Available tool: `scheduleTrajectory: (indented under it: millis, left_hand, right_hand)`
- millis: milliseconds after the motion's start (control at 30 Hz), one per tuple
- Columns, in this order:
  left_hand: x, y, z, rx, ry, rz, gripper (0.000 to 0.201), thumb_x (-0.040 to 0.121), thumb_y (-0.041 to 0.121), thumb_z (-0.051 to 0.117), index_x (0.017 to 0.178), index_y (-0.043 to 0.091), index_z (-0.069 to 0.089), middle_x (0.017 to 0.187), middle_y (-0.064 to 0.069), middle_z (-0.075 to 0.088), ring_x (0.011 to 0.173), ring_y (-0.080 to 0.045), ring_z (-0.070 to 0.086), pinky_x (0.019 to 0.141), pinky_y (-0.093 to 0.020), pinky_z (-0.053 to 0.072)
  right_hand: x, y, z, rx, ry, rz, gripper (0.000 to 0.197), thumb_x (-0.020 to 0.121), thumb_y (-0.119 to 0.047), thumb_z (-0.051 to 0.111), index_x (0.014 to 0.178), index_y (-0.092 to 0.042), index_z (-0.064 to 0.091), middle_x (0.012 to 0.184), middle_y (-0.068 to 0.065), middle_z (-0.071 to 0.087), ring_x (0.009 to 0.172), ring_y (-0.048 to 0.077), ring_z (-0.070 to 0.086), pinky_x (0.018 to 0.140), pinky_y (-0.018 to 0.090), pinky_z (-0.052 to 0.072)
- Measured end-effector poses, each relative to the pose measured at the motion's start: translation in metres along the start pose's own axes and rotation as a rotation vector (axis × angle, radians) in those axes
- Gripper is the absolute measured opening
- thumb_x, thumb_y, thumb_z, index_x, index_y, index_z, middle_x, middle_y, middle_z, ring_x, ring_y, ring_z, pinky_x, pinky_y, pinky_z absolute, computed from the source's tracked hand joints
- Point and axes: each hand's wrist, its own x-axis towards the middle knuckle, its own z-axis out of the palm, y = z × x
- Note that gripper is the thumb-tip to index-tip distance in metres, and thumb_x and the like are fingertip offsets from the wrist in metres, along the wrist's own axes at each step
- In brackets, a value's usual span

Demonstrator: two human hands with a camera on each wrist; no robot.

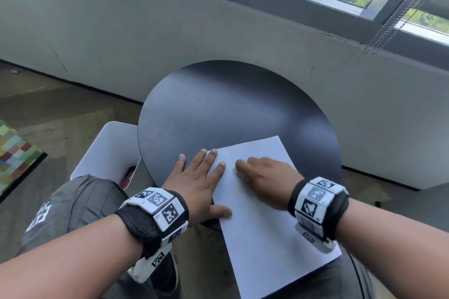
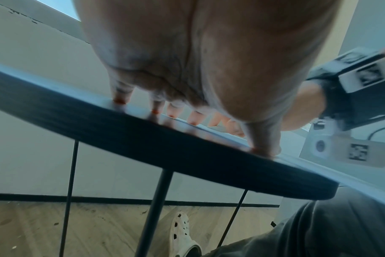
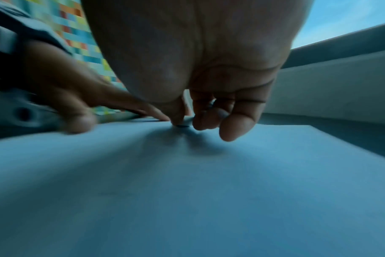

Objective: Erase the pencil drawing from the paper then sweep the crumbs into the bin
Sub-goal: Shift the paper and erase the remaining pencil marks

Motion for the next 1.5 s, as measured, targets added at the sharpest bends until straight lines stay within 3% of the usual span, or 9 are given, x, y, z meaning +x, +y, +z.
scheduleTrajectory:
  millis: [67, 233, 467, 667, 833, 1033, 1233, 1400, 1500]
  left_hand:
    - [0.000, 0.000, 0.001, 0.005, -0.001, 0.003, 0.105, 0.082, 0.084, 0.034, 0.156, 0.025, -0.012, 0.162, 0.000, -0.028, 0.148, -0.019, -0.027, 0.120, -0.056, -0.006]
    - [-0.001, 0.000, 0.001, -0.006, 0.005, 0.002, 0.106, 0.080, 0.085, 0.034, 0.156, 0.026, -0.011, 0.162, 0.002, -0.027, 0.148, -0.019, -0.027, 0.120, -0.056, -0.007]
    - [0.001, 0.000, 0.001, -0.004, 0.001, 0.003, 0.106, 0.081, 0.085, 0.034, 0.156, 0.026, -0.011, 0.162, 0.001, -0.027, 0.148, -0.019, -0.027, 0.120, -0.056, -0.006]
    - [0.000, 0.001, -0.001, -0.008, -0.018, 0.003, 0.106, 0.081, 0.085, 0.034, 0.155, 0.027, -0.014, 0.161, 0.001, -0.030, 0.147, -0.019, -0.029, 0.120, -0.056, -0.009]
    - [0.001, 0.001, 0.000, -0.011, -0.009, -0.001, 0.105, 0.082, 0.084, 0.035, 0.156, 0.025, -0.012, 0.162, 0.000, -0.028, 0.148, -0.019, -0.028, 0.120, -0.057, -0.008]
    - [0.000, 0.001, -0.001, -0.014, -0.019, 0.003, 0.106, 0.082, 0.084, 0.035, 0.156, 0.026, -0.014, 0.161, 0.001, -0.030, 0.147, -0.019, -0.029, 0.120, -0.057, -0.007]
    - [0.001, 0.001, 0.002, -0.009, -0.008, 0.006, 0.105, 0.082, 0.084, 0.034, 0.156, 0.025, -0.013, 0.162, -0.001, -0.028, 0.148, -0.020, -0.028, 0.119, -0.058, -0.007]
    - [0.000, -0.001, 0.002, -0.011, -0.022, 0.011, 0.106, 0.082, 0.084, 0.033, 0.155, 0.026, -0.015, 0.161, 0.001, -0.031, 0.147, -0.019, -0.030, 0.119, -0.058, -0.007]
    - [0.000, -0.001, 0.002, -0.017, -0.013, 0.010, 0.106, 0.082, 0.084, 0.033, 0.156, 0.025, -0.014, 0.161, 0.000, -0.029, 0.147, -0.020, -0.030, 0.119, -0.058, -0.008]
  right_hand:
    - [-0.008, -0.008, 0.000, -0.010, -0.008, -0.051, 0.011, 0.102, -0.032, 0.032, 0.114, -0.032, 0.032, 0.100, -0.001, 0.049, 0.090, 0.026, 0.050, 0.071, 0.041, 0.048]
    - [0.009, 0.056, -0.005, -0.038, 0.085, 0.254, 0.016, 0.103, -0.033, 0.031, 0.090, -0.030, 0.022, 0.089, 0.001, 0.050, 0.086, 0.031, 0.055, 0.074, 0.045, 0.053]
    - [-0.010, 0.002, 0.003, -0.077, -0.005, -0.150, 0.018, 0.099, -0.027, 0.042, 0.115, -0.031, 0.034, 0.099, -0.002, 0.048, 0.087, 0.025, 0.049, 0.068, 0.042, 0.049]
    - [0.003, 0.055, -0.008, -0.085, 0.069, 0.205, 0.020, 0.102, -0.029, 0.032, 0.089, -0.032, 0.017, 0.088, -0.002, 0.044, 0.085, 0.030, 0.053, 0.072, 0.043, 0.051]
    - [0.002, -0.004, -0.003, -0.082, -0.005, -0.119, 0.015, 0.100, -0.030, 0.031, 0.114, -0.027, 0.034, 0.100, 0.001, 0.050, 0.088, 0.026, 0.051, 0.069, 0.040, 0.048]
    - [0.020, 0.050, -0.016, -0.097, 0.041, 0.226, 0.010, 0.101, -0.026, 0.028, 0.092, -0.023, 0.025, 0.091, 0.003, 0.047, 0.084, 0.029, 0.052, 0.072, 0.041, 0.050]
    - [0.007, -0.006, -0.008, 0.027, -0.024, -0.073, 0.019, 0.103, -0.038, 0.028, 0.112, -0.024, 0.038, 0.103, 0.002, 0.057, 0.092, 0.029, 0.057, 0.075, 0.043, 0.050]
    - [0.028, 0.045, -0.015, 0.047, 0.025, 0.308, 0.016, 0.100, -0.027, 0.033, 0.088, -0.024, 0.024, 0.094, 0.006, 0.059, 0.078, 0.032, 0.056, 0.070, 0.042, 0.051]
    - [0.027, 0.014, -0.012, 0.110, 0.002, 0.195, 0.013, 0.101, -0.028, 0.033, 0.091, -0.024, 0.025, 0.095, 0.004, 0.059, 0.080, 0.030, 0.053, 0.070, 0.039, 0.046]
